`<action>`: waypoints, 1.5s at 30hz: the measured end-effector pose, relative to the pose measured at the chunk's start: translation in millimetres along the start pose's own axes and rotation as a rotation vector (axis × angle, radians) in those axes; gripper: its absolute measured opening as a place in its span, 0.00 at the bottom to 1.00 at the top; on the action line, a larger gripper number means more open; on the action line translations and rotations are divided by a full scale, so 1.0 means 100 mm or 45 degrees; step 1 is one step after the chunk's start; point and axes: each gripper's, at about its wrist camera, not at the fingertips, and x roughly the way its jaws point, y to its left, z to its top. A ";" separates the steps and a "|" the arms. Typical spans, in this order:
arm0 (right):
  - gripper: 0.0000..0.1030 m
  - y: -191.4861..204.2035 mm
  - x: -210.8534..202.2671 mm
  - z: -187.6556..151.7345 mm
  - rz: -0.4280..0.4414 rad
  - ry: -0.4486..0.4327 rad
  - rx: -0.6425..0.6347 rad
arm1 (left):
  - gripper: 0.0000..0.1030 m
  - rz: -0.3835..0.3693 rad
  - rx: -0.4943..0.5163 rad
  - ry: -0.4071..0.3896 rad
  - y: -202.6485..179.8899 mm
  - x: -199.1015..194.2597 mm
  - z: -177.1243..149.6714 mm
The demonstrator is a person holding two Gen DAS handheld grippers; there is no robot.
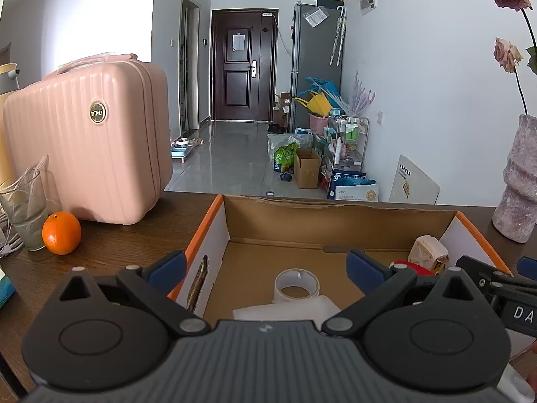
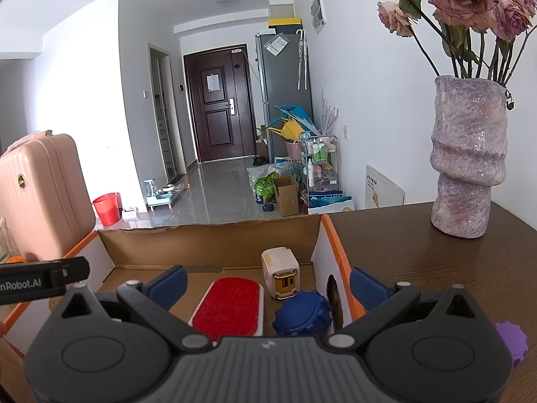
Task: Organize rigid objects
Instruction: 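Withdraw both tools from the box back over the table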
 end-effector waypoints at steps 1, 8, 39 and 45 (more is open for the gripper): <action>1.00 0.00 0.00 0.00 0.000 -0.001 0.001 | 1.00 -0.001 -0.001 0.000 0.00 0.00 0.00; 1.00 0.01 -0.11 0.03 0.001 -0.035 0.002 | 1.00 0.014 -0.010 -0.031 0.01 -0.09 0.00; 1.00 0.15 -1.39 -0.49 -0.018 -0.214 -0.033 | 1.00 0.031 -0.021 -0.155 0.31 -1.32 -0.57; 1.00 0.16 -1.56 -0.64 -0.017 -0.206 -0.042 | 1.00 0.025 -0.008 -0.139 0.33 -1.48 -0.72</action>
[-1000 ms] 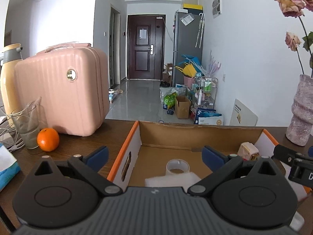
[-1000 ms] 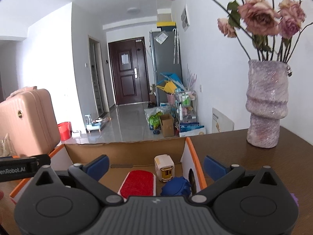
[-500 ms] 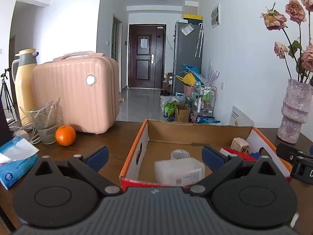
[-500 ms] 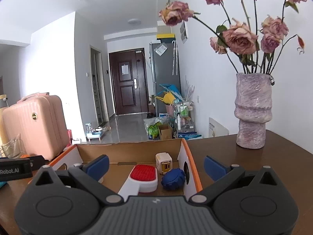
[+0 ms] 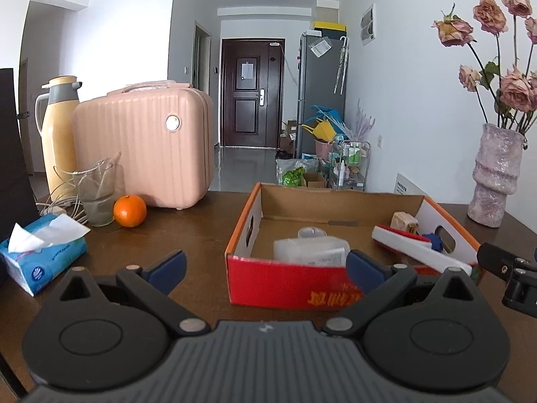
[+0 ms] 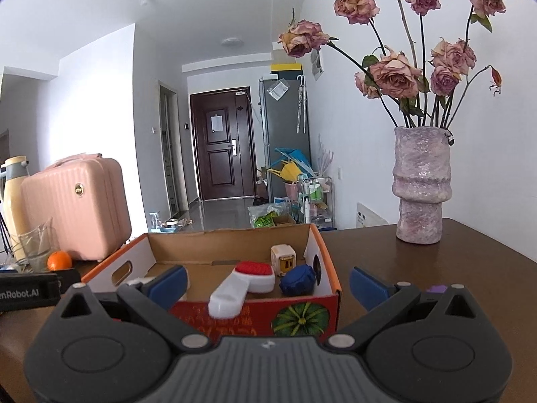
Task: Organize rigid objects
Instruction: 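Withdraw both tools from the box back over the table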
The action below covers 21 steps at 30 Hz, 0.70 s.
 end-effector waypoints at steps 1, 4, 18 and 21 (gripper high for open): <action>1.00 0.00 -0.03 -0.02 0.001 0.004 -0.003 | 1.00 -0.003 0.002 0.002 0.00 -0.03 -0.02; 1.00 0.00 -0.11 -0.07 0.003 0.012 -0.009 | 1.00 -0.009 0.010 0.007 0.00 -0.11 -0.07; 1.00 -0.06 -0.46 -0.32 0.016 0.078 -0.002 | 1.00 -0.062 0.030 0.066 0.02 -0.45 -0.33; 1.00 -0.05 -0.53 -0.39 0.009 0.092 -0.013 | 1.00 -0.076 0.035 0.080 0.03 -0.51 -0.38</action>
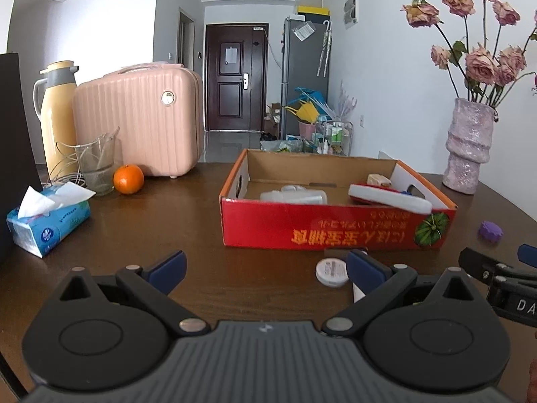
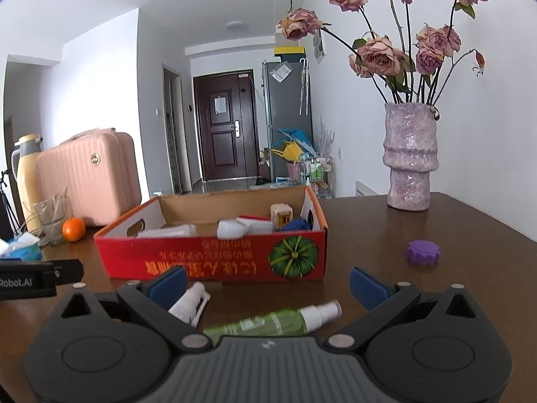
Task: Organize rigid objects
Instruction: 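Withdraw both tools from the box back over the table, then move the right tool to the purple bottle cap and grasp it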
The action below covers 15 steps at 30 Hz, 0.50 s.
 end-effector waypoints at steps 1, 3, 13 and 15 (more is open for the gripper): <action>1.00 0.00 -0.02 -0.02 -0.002 0.006 -0.003 | 1.00 -0.005 0.002 0.004 0.00 -0.02 -0.02; 1.00 0.01 -0.05 -0.04 -0.004 0.014 -0.006 | 1.00 -0.013 0.003 0.015 0.00 -0.04 -0.05; 1.00 -0.36 -0.08 0.06 0.028 -0.013 0.074 | 1.00 -0.019 0.002 0.048 -0.01 0.00 -0.09; 1.00 -0.52 -0.03 0.07 -0.003 -0.004 0.059 | 1.00 -0.020 0.007 0.050 -0.02 0.01 -0.09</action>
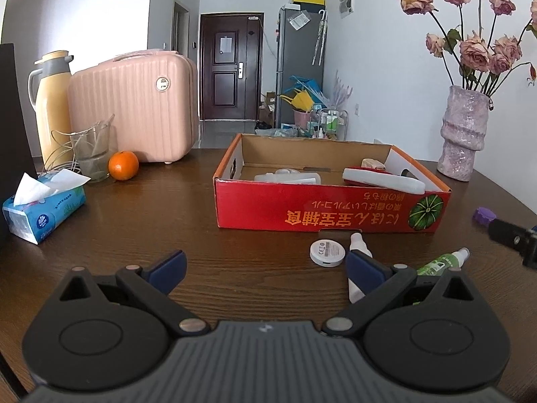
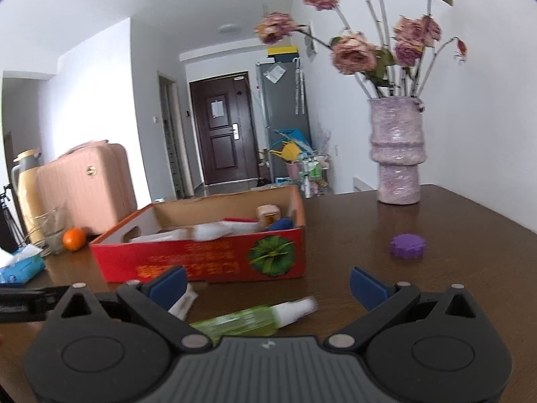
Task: Organize rigid objects
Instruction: 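Move the right tool to the purple bottle cap and grasp it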
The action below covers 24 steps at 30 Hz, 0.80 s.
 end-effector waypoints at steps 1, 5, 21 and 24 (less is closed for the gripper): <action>1.00 -0.09 0.05 0.02 -0.030 0.020 -0.011 | 1.00 0.001 0.003 0.000 -0.01 0.00 0.00; 1.00 -0.44 0.28 0.06 -0.169 0.101 -0.006 | 1.00 0.002 0.003 0.007 -0.03 0.02 0.00; 0.92 -1.30 1.21 0.20 -0.376 0.236 0.037 | 1.00 -0.005 -0.020 0.072 -0.18 0.19 0.00; 0.91 -1.38 1.40 0.22 -0.381 0.261 0.065 | 1.00 -0.003 -0.037 0.071 -0.21 0.22 0.02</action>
